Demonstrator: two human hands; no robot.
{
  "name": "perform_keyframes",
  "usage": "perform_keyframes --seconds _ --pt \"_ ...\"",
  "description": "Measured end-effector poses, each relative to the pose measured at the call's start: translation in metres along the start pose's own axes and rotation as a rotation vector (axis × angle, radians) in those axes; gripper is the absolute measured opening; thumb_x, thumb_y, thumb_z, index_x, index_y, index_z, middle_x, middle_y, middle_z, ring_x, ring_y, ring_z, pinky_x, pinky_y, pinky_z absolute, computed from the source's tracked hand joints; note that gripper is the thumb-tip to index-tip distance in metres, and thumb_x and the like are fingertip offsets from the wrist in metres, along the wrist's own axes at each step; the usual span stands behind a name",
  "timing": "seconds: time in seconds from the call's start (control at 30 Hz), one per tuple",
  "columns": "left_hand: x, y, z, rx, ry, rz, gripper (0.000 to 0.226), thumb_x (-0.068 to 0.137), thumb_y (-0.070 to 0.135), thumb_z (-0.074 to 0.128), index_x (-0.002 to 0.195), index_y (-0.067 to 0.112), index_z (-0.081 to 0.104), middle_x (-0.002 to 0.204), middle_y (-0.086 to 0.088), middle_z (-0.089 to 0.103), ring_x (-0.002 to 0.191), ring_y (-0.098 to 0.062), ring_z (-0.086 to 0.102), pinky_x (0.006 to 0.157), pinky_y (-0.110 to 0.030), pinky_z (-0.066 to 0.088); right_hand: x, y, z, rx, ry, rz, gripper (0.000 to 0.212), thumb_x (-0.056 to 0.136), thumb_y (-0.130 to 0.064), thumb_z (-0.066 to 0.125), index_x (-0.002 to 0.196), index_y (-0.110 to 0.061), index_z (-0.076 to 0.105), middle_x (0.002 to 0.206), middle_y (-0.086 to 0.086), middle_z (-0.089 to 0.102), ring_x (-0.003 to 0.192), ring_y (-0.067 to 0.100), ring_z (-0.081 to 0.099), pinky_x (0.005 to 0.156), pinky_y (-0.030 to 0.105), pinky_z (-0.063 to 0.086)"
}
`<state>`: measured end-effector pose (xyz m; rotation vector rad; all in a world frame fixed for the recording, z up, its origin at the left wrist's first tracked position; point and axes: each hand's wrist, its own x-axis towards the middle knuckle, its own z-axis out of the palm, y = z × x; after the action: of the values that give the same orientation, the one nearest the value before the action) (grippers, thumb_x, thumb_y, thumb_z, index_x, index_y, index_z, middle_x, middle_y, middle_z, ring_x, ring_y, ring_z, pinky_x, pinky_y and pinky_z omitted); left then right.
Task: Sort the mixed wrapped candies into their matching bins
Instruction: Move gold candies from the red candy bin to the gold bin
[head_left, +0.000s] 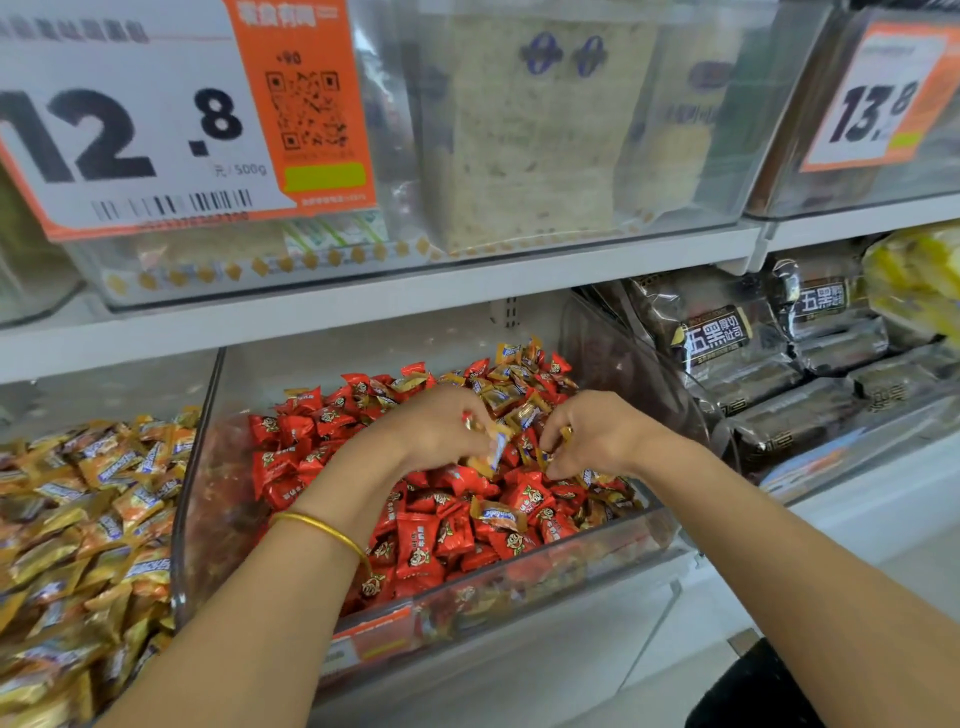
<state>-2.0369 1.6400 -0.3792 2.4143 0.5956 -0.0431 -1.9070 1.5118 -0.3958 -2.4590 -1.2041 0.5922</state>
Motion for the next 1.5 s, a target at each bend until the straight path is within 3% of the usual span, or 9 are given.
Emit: perform_keyframes --seconds 0.1,0.23,0.37,0.47,0.57,0.73,0.93,1.27,1.5 --pt "0.002 -0.004 -0.01 -0.268 0.2 -0.111 0.007 0.088 0.017 0.057 0.094 0.014 0.06 0.09 0.0 0.051 0.076 -0.013 0.047 0.066 -0.025 0.037 0.005 0.001 0.002 -0.049 0.009 0.013 0.02 0.07 -0.019 0.081 0.075 -0.021 0.062 0.103 0.002 0.066 0.095 0.018 0.063 0.086 0.032 0.052" --pt "0.005 -0.01 -0.008 -0.527 0.3 -0.208 0.005 0.088 0.017 0.057 0.084 0.013 0.057 0.075 -0.006 0.05 0.056 -0.017 0.045 0.05 -0.023 0.034 0.005 -0.001 -0.009 0.17 0.07 0.03 0.02 0.069 -0.012 0.08 0.067 -0.018 0.062 0.083 -0.004 0.064 0.07 0.008 0.059 0.053 0.018 0.046" --pt "0.01 -0.018 -0.007 -0.648 0.379 -0.224 0.014 0.084 0.005 0.059 0.077 0.011 0.049 0.082 -0.014 0.056 0.075 -0.035 0.068 0.043 -0.023 0.032 0.009 -0.012 -0.015 0.392 0.187 -0.016 0.021 0.069 -0.012 0.081 0.067 -0.015 0.061 0.094 0.002 0.065 0.083 0.018 0.06 0.064 0.022 0.045" --pt "0.008 -0.016 -0.006 -0.499 0.333 -0.131 0.017 0.085 0.0 0.056 0.093 0.014 0.059 0.097 -0.007 0.056 0.07 -0.018 0.069 0.038 -0.018 0.036 0.019 -0.022 -0.011 0.529 0.207 -0.054 0.019 0.069 -0.013 0.081 0.07 -0.014 0.062 0.09 0.001 0.063 0.084 0.017 0.059 0.071 0.026 0.048" --pt "0.006 -0.013 -0.004 -0.19 0.183 -0.009 0.032 0.087 0.002 0.055 0.109 0.022 0.067 0.106 0.002 0.057 0.049 0.002 0.056 0.043 -0.01 0.037 0.031 -0.026 -0.007 0.508 0.21 -0.061 0.019 0.07 -0.01 0.08 0.085 -0.017 0.071 0.118 0.001 0.063 0.111 0.014 0.055 0.091 0.023 0.04" --pt "0.011 -0.017 0.005 0.222 0.005 -0.037 0.016 0.08 0.033 0.071 0.094 0.024 0.071 0.117 0.002 0.062 0.11 -0.017 0.056 0.094 -0.038 0.046 0.041 -0.028 0.004 0.35 0.193 -0.073 0.017 0.078 -0.009 0.07 0.091 -0.02 0.073 0.122 -0.002 0.061 0.094 0.008 0.056 0.069 0.019 0.045" --pt "0.011 -0.023 -0.005 0.43 -0.058 -0.137 0.031 0.078 0.033 0.073 0.108 0.026 0.066 0.131 0.003 0.055 0.122 -0.022 0.049 0.099 -0.042 0.043 0.05 -0.035 0.013 0.089 0.244 -0.092 0.016 0.082 -0.022 0.069 0.096 -0.029 0.071 0.118 -0.006 0.064 0.108 0.017 0.059 0.091 0.031 0.048" --pt "0.009 -0.016 0.008 0.595 0.031 -0.156 0.044 0.081 0.058 0.059 0.116 0.031 0.061 0.122 0.002 0.054 0.112 -0.021 0.054 0.075 -0.032 0.044 0.056 -0.036 0.015 0.13 -0.135 -0.173 0.059 0.074 -0.023 0.079 0.128 -0.023 0.056 0.143 -0.003 0.042 0.127 0.019 0.045 0.099 0.043 0.046" --pt "0.009 -0.022 0.004 0.469 0.011 -0.12 0.037 0.081 0.046 0.065 0.113 0.029 0.062 0.12 0.006 0.058 0.11 -0.018 0.055 0.086 -0.034 0.049 0.057 -0.036 0.025 -0.035 -0.065 -0.257 0.064 0.071 -0.026 0.08 0.129 -0.018 0.054 0.135 -0.001 0.052 0.125 0.017 0.046 0.103 0.031 0.039"
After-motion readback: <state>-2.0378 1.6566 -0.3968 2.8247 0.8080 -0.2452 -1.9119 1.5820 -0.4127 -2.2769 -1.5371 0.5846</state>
